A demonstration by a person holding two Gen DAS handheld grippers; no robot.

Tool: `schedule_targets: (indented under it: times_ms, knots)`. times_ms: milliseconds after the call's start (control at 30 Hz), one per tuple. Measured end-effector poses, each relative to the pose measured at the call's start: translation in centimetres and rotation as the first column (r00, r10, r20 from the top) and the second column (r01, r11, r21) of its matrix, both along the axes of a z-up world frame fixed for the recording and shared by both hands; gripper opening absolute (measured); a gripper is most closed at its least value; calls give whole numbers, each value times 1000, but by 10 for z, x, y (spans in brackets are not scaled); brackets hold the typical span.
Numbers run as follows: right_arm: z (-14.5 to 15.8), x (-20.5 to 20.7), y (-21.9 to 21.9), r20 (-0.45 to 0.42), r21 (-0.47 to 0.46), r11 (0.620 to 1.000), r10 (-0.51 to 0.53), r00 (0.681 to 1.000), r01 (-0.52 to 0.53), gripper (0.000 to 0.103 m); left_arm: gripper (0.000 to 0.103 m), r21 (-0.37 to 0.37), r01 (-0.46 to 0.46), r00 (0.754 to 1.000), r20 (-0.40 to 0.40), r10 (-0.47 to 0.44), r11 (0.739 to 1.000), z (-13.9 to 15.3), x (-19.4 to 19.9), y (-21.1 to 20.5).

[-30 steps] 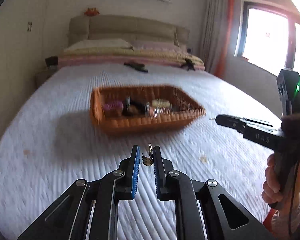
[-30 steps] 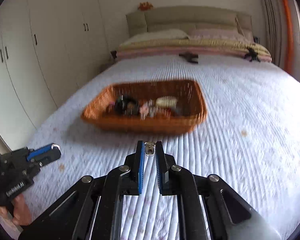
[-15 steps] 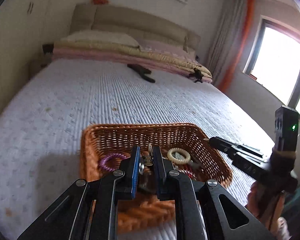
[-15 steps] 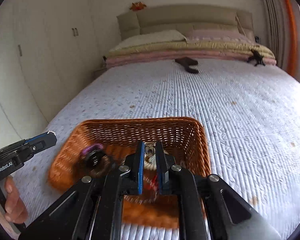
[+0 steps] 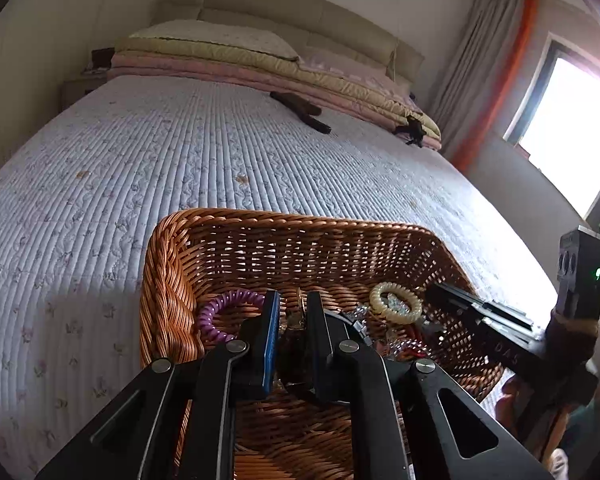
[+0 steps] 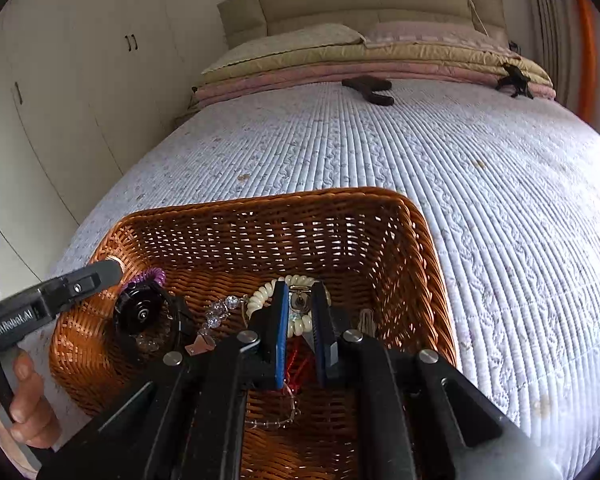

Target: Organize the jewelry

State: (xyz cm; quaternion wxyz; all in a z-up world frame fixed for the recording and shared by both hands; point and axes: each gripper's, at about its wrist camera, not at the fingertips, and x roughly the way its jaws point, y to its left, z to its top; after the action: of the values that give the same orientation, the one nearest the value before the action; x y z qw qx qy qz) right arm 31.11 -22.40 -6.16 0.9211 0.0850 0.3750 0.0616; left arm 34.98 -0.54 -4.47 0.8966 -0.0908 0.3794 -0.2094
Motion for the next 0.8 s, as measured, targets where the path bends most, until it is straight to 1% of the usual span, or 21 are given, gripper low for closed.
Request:
schedule_targets:
  times_ms: [67, 100, 167, 200, 233, 300, 400, 600, 667, 733, 800]
  knots:
    - [0, -1, -2, -1, 5, 1000, -11, 1000, 11, 13, 14, 8, -7, 1000, -15, 7, 1000, -3, 0, -1]
    - [0, -2, -4, 0, 9, 1000, -11, 1000, 11, 14, 15, -1, -7, 1000, -19, 7, 1000, -3, 0, 0]
    - [1, -2, -6, 1, 16, 1000, -6, 1000, 6, 15, 32, -7, -20, 1000, -15, 20, 1000, -2, -1, 4]
    - [2, -3, -6, 1, 17, 1000, -6, 1000, 6, 24, 53, -7, -26, 1000, 1, 26, 1000, 0, -3, 6]
    - [2, -4, -7, 6, 15, 1000, -11, 1000, 10, 42, 66, -10, -28, 999, 22, 28, 1000, 3, -6, 8]
    - [5, -8, -8, 25, 22, 1000, -15, 1000, 14, 58, 67, -14, -31, 998, 58, 31, 999, 9, -12, 10]
    - [11, -14, -10, 61, 37, 999, -13, 998, 10, 59, 67, -34, -33, 997, 73, 35, 999, 16, -18, 15]
    - [24, -34, -13, 135, 6, 999, -50, 990, 49, 59, 67, -39, -56, 990, 127, 61, 998, 31, -38, 24]
    - [27, -42, -14, 145, 9, 998, -59, 988, 59, 59, 67, -42, -67, 986, 153, 73, 997, 40, -52, 26]
    - [33, -55, -13, 165, -9, 998, -67, 984, 69, 59, 67, -40, -71, 980, 182, 77, 997, 48, -68, 26]
    - [41, -74, -10, 194, -35, 996, -73, 978, 81, 59, 67, -22, -89, 970, 227, 92, 996, 56, -93, 25]
